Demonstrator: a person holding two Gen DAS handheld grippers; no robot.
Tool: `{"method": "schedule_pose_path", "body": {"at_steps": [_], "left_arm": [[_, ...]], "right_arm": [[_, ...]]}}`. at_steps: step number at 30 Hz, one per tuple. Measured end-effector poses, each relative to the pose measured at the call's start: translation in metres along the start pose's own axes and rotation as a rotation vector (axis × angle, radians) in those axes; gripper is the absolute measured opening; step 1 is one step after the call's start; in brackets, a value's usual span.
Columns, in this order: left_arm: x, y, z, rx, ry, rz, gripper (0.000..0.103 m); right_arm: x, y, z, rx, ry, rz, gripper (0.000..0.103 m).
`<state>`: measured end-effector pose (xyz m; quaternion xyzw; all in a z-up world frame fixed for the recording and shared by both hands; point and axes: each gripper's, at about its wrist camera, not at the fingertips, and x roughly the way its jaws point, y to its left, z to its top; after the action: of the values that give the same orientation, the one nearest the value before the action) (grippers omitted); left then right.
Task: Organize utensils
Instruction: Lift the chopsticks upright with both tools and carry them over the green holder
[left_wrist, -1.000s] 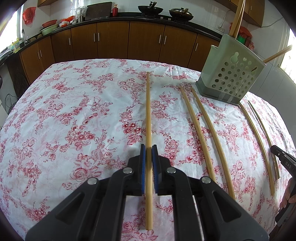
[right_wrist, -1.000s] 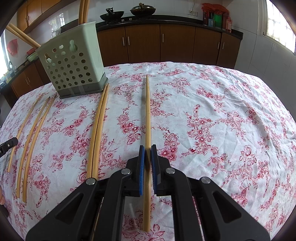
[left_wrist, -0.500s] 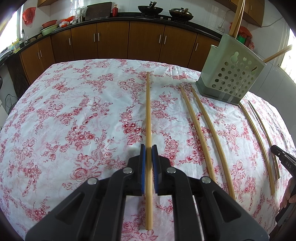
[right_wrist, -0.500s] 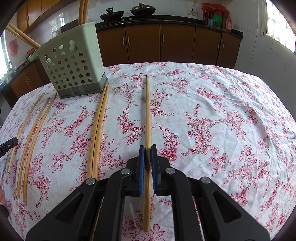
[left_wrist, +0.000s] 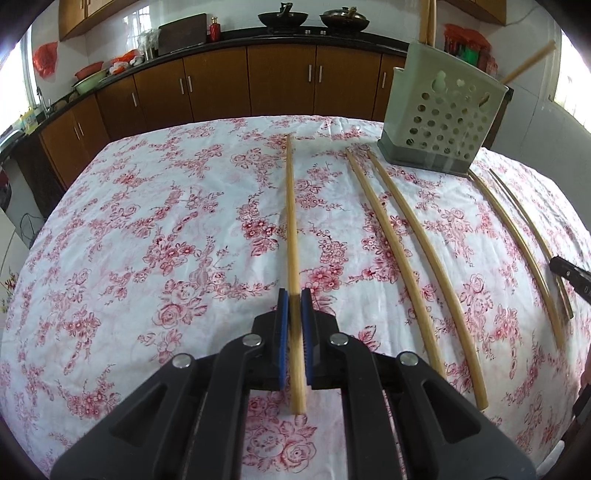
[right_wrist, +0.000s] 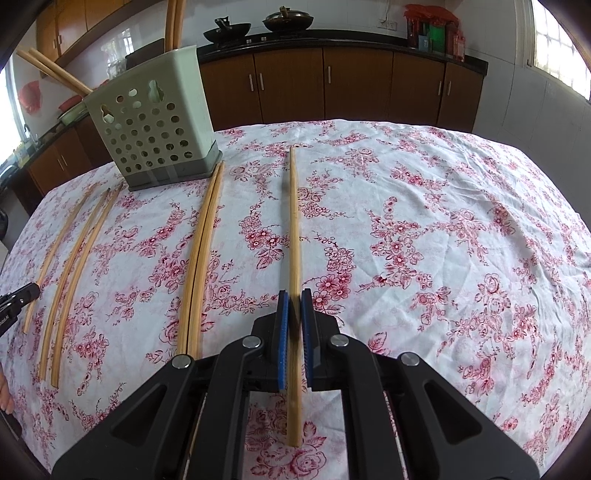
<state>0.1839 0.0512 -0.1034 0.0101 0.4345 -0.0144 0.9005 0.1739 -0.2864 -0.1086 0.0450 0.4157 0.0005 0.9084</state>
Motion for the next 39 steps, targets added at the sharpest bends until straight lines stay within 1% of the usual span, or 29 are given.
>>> {"method": "schedule_pose_path", "body": {"at_steps": [1, 3, 9, 11, 14, 19, 21, 24, 27, 29, 32, 35, 37, 39], "left_arm": [[-0.001, 0.000, 0.001, 0.004, 0.002, 0.003, 0.008], [-0.013, 0.000, 0.005, 0.007, -0.031, 0.001, 0.008], [-0.071, 0.004, 0.042, -0.020, -0.208, -0.055, 0.008], [-0.091, 0.005, 0.056, -0.027, -0.269, -0.070, 0.008], [-0.110, 0.003, 0.074, -0.039, -0.324, -0.091, 0.008], [-0.124, 0.001, 0.091, -0.036, -0.361, -0.109, 0.008], [-0.131, -0.001, 0.098, -0.035, -0.373, -0.136, 0.008], [-0.146, -0.007, 0.104, -0.022, -0.409, -0.163, 0.008], [-0.165, -0.015, 0.114, -0.009, -0.460, -0.201, 0.008], [-0.178, -0.022, 0.121, -0.001, -0.498, -0.216, 0.008], [-0.196, -0.032, 0.135, 0.003, -0.569, -0.239, 0.008], [-0.210, -0.043, 0.154, -0.004, -0.644, -0.246, 0.008], [-0.216, -0.050, 0.166, -0.011, -0.686, -0.251, 0.008], [-0.219, -0.059, 0.178, -0.011, -0.739, -0.236, 0.008]], "right_arm": [[-0.004, 0.000, 0.001, 0.004, -0.010, 0.004, 0.008], [-0.015, -0.001, 0.006, 0.006, -0.052, 0.010, 0.008], [-0.069, 0.000, 0.036, 0.004, -0.238, 0.020, 0.008], [-0.081, 0.000, 0.044, 0.007, -0.280, 0.027, 0.008], [-0.098, 0.002, 0.054, 0.010, -0.338, 0.036, 0.008], [-0.110, 0.007, 0.068, 0.005, -0.390, 0.047, 0.008], [-0.116, 0.011, 0.072, 0.003, -0.411, 0.054, 0.008], [-0.132, 0.016, 0.084, -0.001, -0.463, 0.090, 0.008], [-0.152, 0.023, 0.098, 0.009, -0.530, 0.147, 0.008], [-0.166, 0.028, 0.107, 0.017, -0.586, 0.192, 0.008], [-0.183, 0.040, 0.123, 0.015, -0.680, 0.231, 0.008], [-0.188, 0.050, 0.138, 0.017, -0.747, 0.245, 0.008], [-0.186, 0.057, 0.148, 0.014, -0.791, 0.233, 0.008], [-0.182, 0.059, 0.155, 0.012, -0.807, 0.223, 0.008]]}}
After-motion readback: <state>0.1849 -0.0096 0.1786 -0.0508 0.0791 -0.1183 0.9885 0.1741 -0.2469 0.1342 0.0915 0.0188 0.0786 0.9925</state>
